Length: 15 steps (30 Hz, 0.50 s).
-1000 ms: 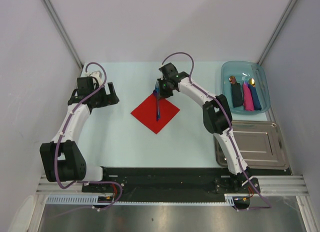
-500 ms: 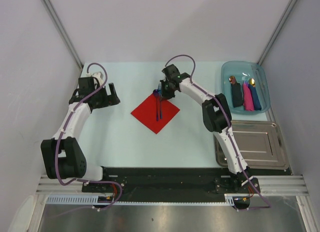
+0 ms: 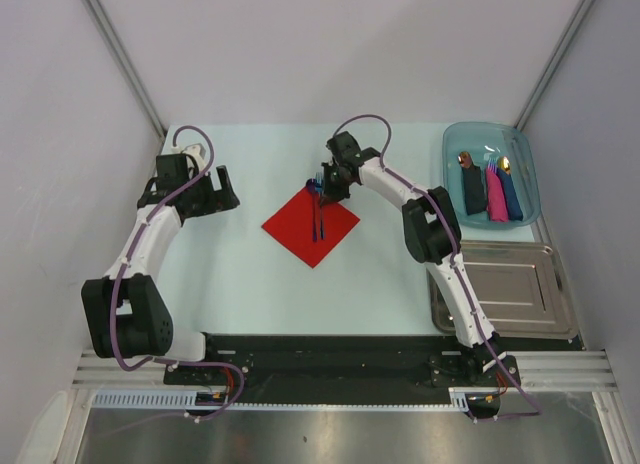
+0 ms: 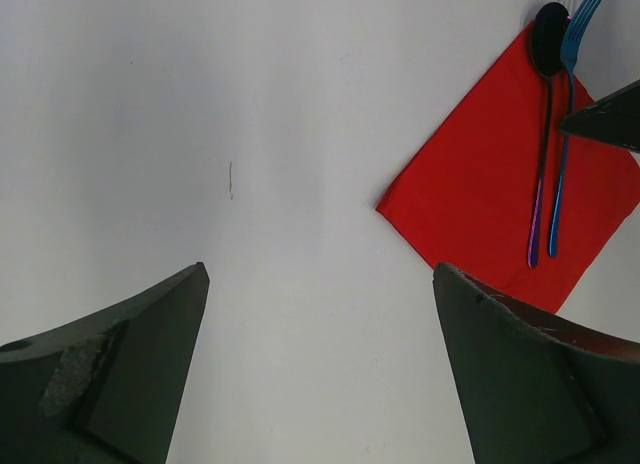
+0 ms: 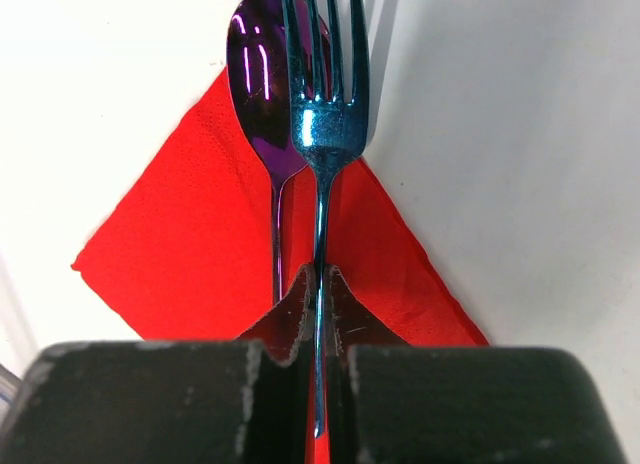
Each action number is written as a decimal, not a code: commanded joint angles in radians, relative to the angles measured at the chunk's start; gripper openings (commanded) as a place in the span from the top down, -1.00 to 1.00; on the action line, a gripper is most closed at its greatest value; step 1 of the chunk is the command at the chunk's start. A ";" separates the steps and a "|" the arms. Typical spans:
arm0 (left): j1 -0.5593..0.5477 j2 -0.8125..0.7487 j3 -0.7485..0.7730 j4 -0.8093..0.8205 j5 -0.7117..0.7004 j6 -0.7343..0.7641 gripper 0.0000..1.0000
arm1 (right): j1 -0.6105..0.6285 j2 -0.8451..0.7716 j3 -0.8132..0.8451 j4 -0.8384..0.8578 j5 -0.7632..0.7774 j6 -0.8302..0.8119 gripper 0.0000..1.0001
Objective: Place the utensils on the paper napkin and roll it up
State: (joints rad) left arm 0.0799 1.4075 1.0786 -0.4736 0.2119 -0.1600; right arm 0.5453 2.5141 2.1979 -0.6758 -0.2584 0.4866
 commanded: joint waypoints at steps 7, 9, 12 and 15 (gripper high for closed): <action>0.008 0.002 0.010 0.016 0.001 -0.015 -0.99 | -0.004 0.018 0.049 0.010 -0.042 0.069 0.84; 0.009 0.004 0.012 0.016 0.004 -0.015 -0.99 | -0.004 0.017 0.048 0.009 -0.042 0.070 0.78; 0.008 0.002 0.012 0.018 0.007 -0.012 -0.99 | -0.007 0.011 0.045 0.009 -0.042 0.075 0.63; 0.008 -0.005 0.012 0.029 0.029 -0.001 -0.99 | -0.013 -0.011 0.039 0.012 -0.042 0.078 0.50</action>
State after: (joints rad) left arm 0.0811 1.4090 1.0786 -0.4736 0.2131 -0.1593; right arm 0.5407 2.5244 2.2009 -0.6727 -0.2935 0.5507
